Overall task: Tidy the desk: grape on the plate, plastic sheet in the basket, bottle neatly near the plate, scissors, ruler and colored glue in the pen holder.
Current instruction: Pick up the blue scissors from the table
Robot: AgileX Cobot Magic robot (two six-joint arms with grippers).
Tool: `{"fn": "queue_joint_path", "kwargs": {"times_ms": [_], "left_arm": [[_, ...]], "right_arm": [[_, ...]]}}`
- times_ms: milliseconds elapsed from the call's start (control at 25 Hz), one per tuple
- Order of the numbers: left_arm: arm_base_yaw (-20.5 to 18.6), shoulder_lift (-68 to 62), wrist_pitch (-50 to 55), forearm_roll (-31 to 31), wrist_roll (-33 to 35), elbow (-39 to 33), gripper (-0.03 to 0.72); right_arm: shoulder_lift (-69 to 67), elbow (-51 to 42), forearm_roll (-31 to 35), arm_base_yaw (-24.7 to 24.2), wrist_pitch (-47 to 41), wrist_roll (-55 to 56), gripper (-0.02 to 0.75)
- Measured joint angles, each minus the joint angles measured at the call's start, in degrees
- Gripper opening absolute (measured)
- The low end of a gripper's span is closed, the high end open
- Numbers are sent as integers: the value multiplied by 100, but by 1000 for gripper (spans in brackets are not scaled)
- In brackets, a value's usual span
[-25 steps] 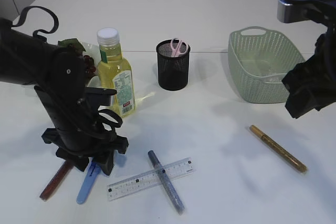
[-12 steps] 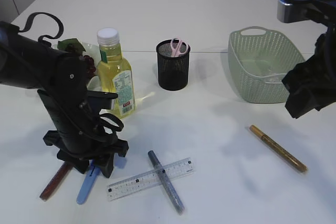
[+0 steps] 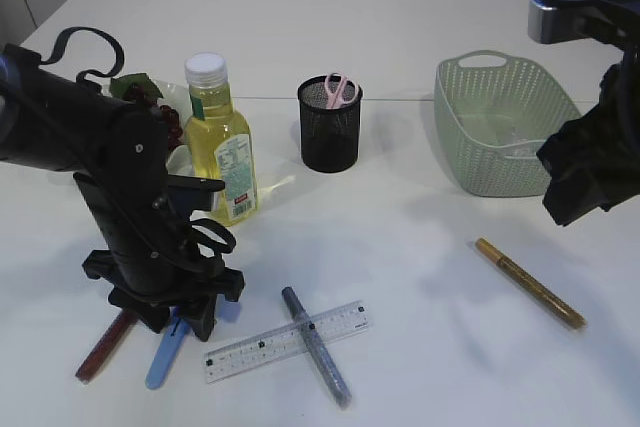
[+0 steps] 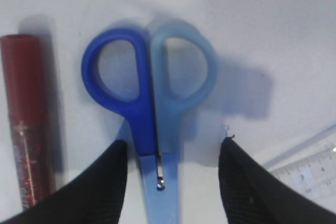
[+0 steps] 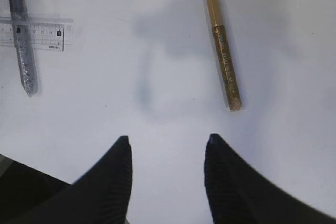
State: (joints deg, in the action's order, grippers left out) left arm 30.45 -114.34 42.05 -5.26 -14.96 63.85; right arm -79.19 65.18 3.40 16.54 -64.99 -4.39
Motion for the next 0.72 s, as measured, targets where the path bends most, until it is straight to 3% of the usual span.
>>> {"fn": "queue_joint_path", "kwargs": {"times_ms": [160, 400, 720], "left_arm": [[0, 0, 0, 23, 0, 0, 375], [0, -3, -41, 35, 0, 0, 178], [0, -3, -41, 35, 0, 0, 164]], "right_arm": [[0, 0, 0, 0, 0, 0, 365], [0, 0, 0, 0, 4, 0, 365], [0, 0, 0, 0, 13, 0, 365]]}}
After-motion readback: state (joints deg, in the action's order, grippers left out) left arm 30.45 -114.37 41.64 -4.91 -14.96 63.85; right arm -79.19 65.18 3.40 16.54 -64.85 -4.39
